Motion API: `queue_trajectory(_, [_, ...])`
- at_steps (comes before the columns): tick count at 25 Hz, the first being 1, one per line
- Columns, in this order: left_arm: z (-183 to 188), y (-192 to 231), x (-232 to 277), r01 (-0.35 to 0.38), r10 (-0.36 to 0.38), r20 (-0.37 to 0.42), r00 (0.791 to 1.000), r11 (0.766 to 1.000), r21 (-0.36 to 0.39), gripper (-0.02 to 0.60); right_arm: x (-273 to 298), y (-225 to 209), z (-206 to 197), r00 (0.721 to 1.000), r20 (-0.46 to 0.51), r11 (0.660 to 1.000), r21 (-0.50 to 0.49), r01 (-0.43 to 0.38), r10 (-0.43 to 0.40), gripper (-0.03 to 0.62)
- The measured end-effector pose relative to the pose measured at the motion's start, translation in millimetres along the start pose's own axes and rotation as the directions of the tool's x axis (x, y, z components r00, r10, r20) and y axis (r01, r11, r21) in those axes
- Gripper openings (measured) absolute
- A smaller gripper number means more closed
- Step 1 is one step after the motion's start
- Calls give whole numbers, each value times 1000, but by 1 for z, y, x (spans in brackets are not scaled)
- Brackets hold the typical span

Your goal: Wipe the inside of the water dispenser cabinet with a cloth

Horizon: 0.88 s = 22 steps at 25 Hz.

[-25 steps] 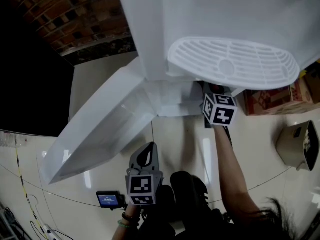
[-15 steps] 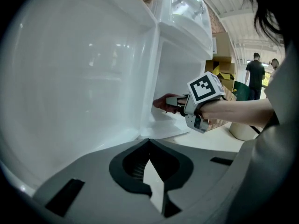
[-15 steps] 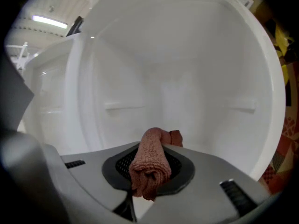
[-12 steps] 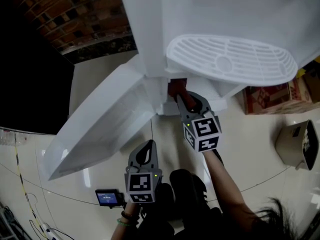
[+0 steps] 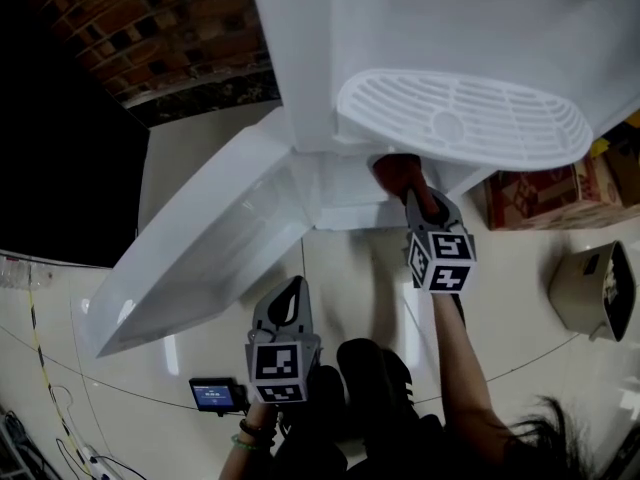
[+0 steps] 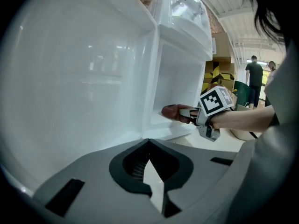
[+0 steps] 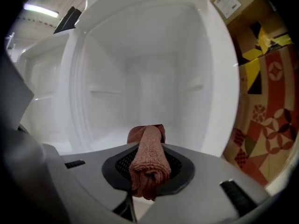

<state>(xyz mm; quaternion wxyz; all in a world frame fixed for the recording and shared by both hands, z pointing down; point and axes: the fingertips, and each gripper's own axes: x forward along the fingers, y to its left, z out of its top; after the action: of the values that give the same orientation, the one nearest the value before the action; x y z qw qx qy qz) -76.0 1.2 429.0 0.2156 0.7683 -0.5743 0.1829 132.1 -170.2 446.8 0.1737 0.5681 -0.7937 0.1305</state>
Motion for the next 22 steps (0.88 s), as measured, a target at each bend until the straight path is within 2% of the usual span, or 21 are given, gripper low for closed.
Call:
queue_trajectory(3, [11,1,5,2,-2,22,1000,1000,12,2,-11,-30,-5,998,-5,998,24,66,-66,72])
queue_trajectory(8, [35,-5,9,15,-18,67,998,999,42,2,-13,-40,-9,996,-16,996,38,86,-85,72])
queue_trajectory(11, [33,-4,7,11,-14,58,998,999,39,2,-19,-23,12,998,38,999,31,42,-43,72])
queue_trajectory(13, [30,-2,8,6,-7,50,999,999,37,2,-30,1,54,988,152,1000,17,-25,22,72])
queue_trajectory(15, [29,0,8,-1,-1,48,999,999,34,2,-43,28,107,954,284,995,-17,-99,100,72])
queue_trajectory(18, [29,2,7,-6,5,48,999,999,31,2,-63,63,176,878,433,979,-88,-184,204,72])
queue_trajectory(20, [28,2,7,-7,5,42,999,999,34,2,-74,83,206,836,485,966,-150,-209,256,72])
queue_trajectory(22, [28,2,7,-8,7,39,999,999,33,2,-76,99,220,813,498,952,-201,-230,301,72])
